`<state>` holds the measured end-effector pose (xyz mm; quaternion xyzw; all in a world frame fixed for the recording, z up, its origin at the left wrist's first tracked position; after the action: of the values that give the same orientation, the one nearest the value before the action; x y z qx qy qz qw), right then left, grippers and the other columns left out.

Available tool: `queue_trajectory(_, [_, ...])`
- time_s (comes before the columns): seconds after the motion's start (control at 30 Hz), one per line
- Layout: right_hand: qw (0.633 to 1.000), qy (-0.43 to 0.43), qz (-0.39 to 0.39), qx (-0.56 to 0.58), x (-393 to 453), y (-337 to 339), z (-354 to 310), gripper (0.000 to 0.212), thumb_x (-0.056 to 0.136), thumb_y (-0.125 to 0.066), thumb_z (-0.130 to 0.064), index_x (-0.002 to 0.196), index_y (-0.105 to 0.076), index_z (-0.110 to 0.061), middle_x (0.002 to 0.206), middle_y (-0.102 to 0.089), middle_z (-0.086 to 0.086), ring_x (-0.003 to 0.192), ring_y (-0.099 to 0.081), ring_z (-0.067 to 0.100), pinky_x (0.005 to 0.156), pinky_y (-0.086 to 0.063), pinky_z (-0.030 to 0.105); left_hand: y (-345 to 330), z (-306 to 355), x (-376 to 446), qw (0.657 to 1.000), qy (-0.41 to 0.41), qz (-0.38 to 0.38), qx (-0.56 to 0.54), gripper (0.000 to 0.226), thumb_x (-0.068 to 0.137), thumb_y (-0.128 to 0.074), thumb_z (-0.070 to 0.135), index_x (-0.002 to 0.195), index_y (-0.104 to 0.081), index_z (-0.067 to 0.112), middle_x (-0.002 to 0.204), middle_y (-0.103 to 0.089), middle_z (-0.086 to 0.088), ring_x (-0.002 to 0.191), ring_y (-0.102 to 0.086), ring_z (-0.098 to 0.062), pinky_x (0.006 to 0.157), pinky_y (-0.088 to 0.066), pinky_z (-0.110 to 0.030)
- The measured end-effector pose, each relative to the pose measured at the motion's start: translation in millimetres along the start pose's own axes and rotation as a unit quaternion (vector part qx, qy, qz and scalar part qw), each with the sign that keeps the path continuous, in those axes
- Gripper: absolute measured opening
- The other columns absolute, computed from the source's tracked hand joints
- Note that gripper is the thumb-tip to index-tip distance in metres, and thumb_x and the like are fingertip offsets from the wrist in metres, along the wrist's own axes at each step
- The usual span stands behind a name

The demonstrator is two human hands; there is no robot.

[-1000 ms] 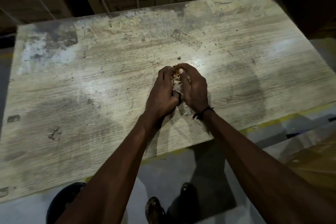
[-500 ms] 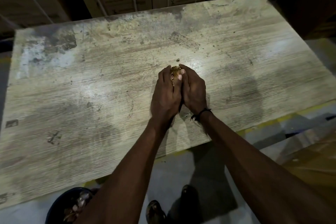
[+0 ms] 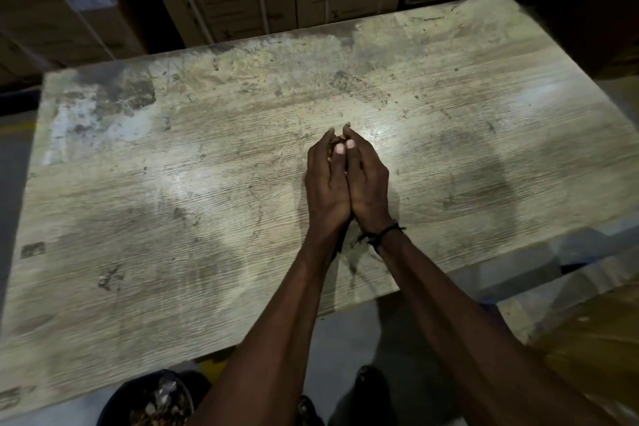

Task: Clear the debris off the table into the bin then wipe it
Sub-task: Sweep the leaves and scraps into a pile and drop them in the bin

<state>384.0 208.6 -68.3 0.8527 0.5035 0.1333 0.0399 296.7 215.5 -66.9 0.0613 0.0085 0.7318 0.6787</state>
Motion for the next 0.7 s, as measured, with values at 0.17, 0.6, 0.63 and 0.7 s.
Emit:
queue_trajectory(0.17, [0.995, -0.071, 0.006, 0.066, 2, 2, 4, 0.032, 0.110, -0.052, -0.034, 0.132, -0.070, -0.019, 0.131, -0.071, -0.008, 0.123, -0.066, 0.008, 0.105, -0.054, 0.034, -11, -3, -2, 0.991, 0.076, 0.051, -0.100, 0.033, 0.105, -0.056, 0.042, 0.127, -0.065, 0.020, 0.127, -0.069, 0.004, 0.120, -0.066, -0.011, 0.104, -0.055, -0.044])
queue_trajectory(0.6, [0.978, -0.106, 0.017, 0.178, 3, 7, 4, 0.027, 0.112, -0.046, -0.019, 0.113, -0.071, -0.010, 0.110, -0.075, 0.001, 0.105, -0.070, 0.012, 0.090, -0.055, 0.025, -18, -1, -2, 0.981, 0.108, 0.083, -0.141, 0.023, 0.100, -0.072, 0.030, 0.116, -0.066, 0.015, 0.119, -0.072, 0.006, 0.109, -0.067, -0.003, 0.095, -0.055, -0.026])
queue_trajectory(0.63, [0.974, -0.110, 0.015, 0.195, 3, 5, 5, 0.027, 0.112, -0.045, -0.018, 0.113, -0.070, -0.008, 0.109, -0.074, 0.002, 0.105, -0.070, 0.013, 0.090, -0.055, 0.026, -17, 1, -2, 0.981, 0.100, 0.083, -0.144, 0.022, 0.100, -0.072, 0.030, 0.117, -0.067, 0.016, 0.118, -0.073, 0.005, 0.108, -0.067, -0.003, 0.094, -0.055, -0.025])
queue_trajectory(0.7, [0.963, -0.123, 0.005, 0.240, 1, 0, 4, 0.027, 0.112, -0.045, -0.021, 0.111, -0.070, -0.009, 0.108, -0.072, 0.005, 0.105, -0.068, 0.020, 0.092, -0.056, 0.033, -14, 1, -1, 0.980, 0.096, 0.079, -0.155, 0.020, 0.101, -0.071, 0.029, 0.117, -0.069, 0.018, 0.117, -0.073, 0.004, 0.108, -0.068, -0.005, 0.095, -0.056, -0.028])
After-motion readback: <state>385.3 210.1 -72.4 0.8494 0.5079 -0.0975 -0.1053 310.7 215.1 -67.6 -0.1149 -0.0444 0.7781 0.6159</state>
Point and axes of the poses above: each hand's wrist, its own x-axis towards the middle knuckle, its own y-axis out of the back of the hand, z = x × y, the point moved 4 cm from there along x, towards the middle knuckle
